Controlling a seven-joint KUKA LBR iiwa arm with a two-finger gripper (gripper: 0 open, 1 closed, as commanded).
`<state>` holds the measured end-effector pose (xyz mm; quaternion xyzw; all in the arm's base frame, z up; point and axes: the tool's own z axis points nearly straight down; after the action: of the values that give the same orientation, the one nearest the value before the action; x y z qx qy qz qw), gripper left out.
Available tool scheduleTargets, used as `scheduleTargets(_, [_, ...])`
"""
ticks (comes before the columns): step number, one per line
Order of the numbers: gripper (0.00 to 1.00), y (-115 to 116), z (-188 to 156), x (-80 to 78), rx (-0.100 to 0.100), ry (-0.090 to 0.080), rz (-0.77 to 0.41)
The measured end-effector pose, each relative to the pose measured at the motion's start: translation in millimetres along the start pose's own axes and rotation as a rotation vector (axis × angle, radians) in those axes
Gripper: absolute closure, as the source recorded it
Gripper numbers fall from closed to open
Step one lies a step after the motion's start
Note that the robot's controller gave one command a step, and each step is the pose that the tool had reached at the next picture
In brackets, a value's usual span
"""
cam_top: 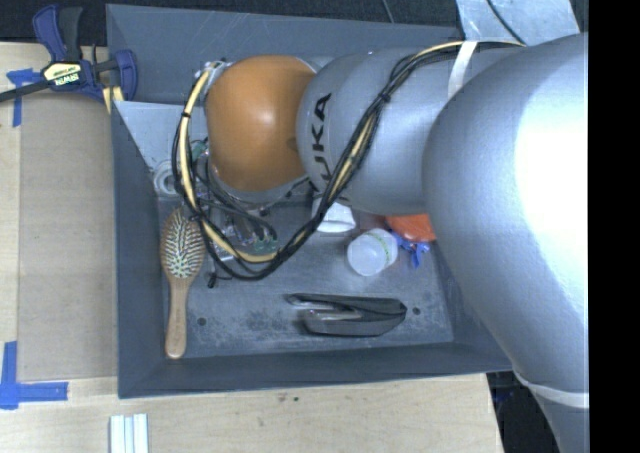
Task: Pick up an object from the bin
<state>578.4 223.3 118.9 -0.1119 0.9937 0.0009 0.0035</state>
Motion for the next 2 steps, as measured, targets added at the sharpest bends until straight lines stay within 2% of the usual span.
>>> scheduleTargets(1, [0.00, 9, -44, -19.5, 0.000, -0.004, -0.126])
scheduleTargets(2, [0.00, 19, 17, -8.6, -0.003, 0.006, -0.470])
